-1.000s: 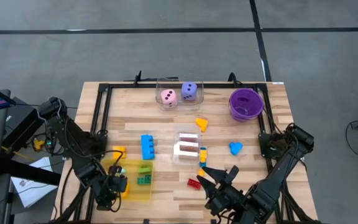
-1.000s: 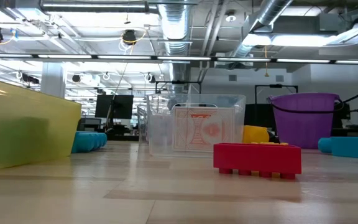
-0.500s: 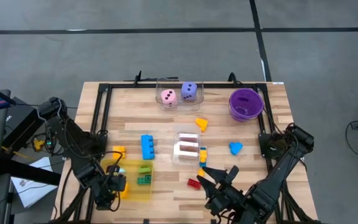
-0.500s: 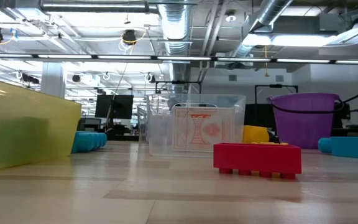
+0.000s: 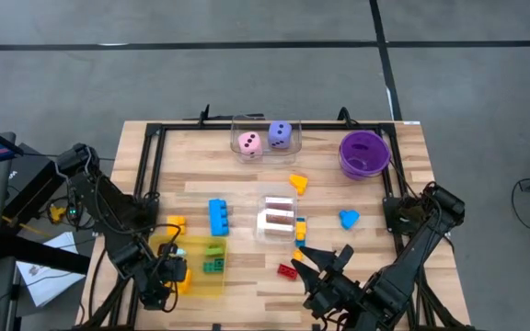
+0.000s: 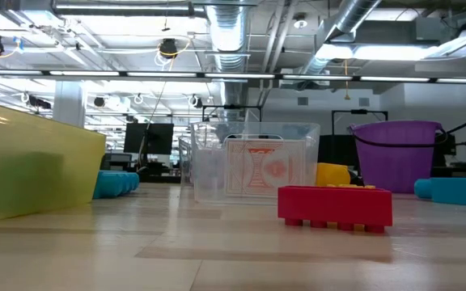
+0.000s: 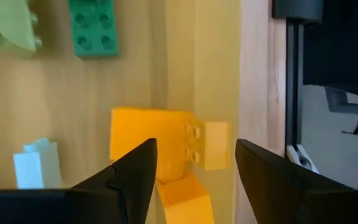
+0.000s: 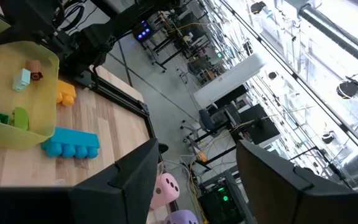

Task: Pick & Place Toys
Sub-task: Put the yellow game piece into the yellow bin

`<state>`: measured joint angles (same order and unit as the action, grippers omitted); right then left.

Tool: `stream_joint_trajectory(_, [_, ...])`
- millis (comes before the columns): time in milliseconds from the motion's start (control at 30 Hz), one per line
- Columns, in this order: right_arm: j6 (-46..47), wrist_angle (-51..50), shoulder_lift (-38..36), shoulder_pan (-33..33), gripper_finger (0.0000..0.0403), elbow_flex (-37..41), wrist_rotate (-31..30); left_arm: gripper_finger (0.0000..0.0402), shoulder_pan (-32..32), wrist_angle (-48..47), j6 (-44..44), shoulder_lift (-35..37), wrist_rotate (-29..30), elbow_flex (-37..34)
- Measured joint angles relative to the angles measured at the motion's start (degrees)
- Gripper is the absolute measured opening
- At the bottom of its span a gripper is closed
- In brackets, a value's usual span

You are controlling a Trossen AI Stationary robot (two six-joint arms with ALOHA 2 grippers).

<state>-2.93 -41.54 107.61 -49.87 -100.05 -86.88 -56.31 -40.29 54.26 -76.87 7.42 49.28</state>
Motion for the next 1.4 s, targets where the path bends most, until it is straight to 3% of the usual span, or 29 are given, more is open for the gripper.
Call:
stream_joint_trajectory(233, [0.01,0.02,0.00,0.00,0.0210,0.00,-0.01,0.0210,0.15,1.83,-3.35,0.00,1.74,0.00])
stream_joint_trajectory(367, [-0.01,0.02,0.00,0.02,0.0210,0.00,-0.11,0.0210,1.16,7.03,-10.77,-0.01,5.40,0.00])
stream_joint_trajectory(533, [-0.01,0.02,0.00,0.02,0.0210,0.00,-0.19,0.0209,4.46,20.46,-27.67,0.00,11.11,0.00])
stream_joint_trajectory(800, [-0.06,-0.02,0.00,-0.36,0.0210,0.00,-0.21,0.0209,10.10,56.40,-65.66,0.01,22.38,0.00])
stream_joint_trajectory(933, [-0.06,-0.04,-0.07,-1.57,0.0210,0.00,-0.21,0.0214,10.71,64.23,-78.54,0.01,24.81,0.07])
stream_joint_trajectory(1400, [1.82,-0.02,-1.68,-5.43,0.0210,0.02,-1.89,0.0297,10.39,59.30,-79.58,0.01,25.15,0.04])
